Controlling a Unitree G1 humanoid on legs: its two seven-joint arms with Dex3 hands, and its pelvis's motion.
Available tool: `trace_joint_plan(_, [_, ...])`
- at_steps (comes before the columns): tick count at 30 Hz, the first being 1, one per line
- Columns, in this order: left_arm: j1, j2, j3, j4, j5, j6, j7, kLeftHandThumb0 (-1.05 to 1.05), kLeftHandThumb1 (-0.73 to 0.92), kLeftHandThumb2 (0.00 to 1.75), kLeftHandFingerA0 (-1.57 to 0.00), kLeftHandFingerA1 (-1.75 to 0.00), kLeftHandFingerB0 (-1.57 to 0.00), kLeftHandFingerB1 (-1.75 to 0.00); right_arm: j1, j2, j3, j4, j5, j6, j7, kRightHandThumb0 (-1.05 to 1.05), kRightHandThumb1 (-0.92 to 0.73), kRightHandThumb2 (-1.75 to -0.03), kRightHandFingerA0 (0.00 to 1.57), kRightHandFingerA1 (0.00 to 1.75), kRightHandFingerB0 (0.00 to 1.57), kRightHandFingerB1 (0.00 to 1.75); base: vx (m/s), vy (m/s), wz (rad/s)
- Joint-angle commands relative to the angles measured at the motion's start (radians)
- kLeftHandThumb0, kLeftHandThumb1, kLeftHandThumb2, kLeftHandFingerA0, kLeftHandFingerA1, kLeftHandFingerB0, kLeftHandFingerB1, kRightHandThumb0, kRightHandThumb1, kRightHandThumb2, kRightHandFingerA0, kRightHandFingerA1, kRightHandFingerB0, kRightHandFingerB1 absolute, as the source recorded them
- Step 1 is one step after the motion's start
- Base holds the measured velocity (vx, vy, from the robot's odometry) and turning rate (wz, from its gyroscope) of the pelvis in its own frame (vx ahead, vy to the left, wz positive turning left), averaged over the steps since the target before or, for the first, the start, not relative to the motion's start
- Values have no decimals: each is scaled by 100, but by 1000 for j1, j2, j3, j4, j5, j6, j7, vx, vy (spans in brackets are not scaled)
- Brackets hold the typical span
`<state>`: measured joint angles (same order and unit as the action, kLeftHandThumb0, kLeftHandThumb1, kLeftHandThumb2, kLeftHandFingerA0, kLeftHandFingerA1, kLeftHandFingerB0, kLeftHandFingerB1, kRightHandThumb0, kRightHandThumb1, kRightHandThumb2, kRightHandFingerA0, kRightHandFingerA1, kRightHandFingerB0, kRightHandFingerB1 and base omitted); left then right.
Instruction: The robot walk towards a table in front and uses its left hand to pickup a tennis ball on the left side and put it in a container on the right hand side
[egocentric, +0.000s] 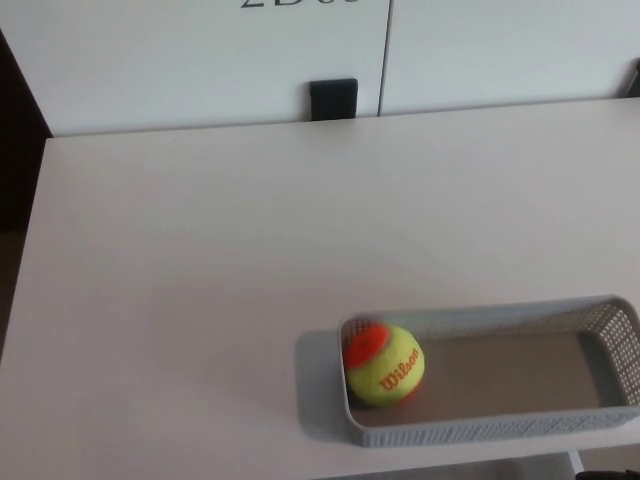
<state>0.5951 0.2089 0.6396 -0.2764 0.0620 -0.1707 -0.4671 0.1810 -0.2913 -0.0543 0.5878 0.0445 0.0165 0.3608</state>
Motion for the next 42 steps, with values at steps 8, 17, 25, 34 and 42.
trace_joint_plan(8, [-93, 126, 173, 880, 109, -416, 582, -28, 55, 62, -17, -77, -13, -57, 22, -38, -44, 21, 12, -1, -13, -28, -64, -59, 48, 46, 41, 40, 0, 0, 0])
trace_joint_plan(17, [-144, 148, -100, 971, 83, -53, 165, -27, 30, 81, -36, -67, -26, -60, 36, -34, -24, 37, -16, -15, -33, -27, -63, -58, 48, 45, 42, 39, 0, 0, 0])
trace_joint_plan(25, [-362, 110, -308, 1168, 52, 44, 57, -21, 31, 83, -31, -66, -24, -60, 66, 2, -65, 44, 5, -77, -82, -35, -65, -60, 45, 45, 31, 35, 0, 0, 0])
trace_joint_plan(34, [-474, -2, -406, 1070, -8, 169, 156, -16, 35, 85, -21, -64, -10, -56, 72, 29, -91, 60, 7, -106, -101, -38, -63, -60, 45, 45, 30, 35, 0, 0, 0])
trace_joint_plan(42, [-396, -73, -464, 1038, 20, 89, 235, -17, 47, 55, -20, -67, -19, -57, 107, 20, -98, 67, 11, -144, -87, -32, -64, -59, 43, 44, 32, 35, 0, 0, 0])
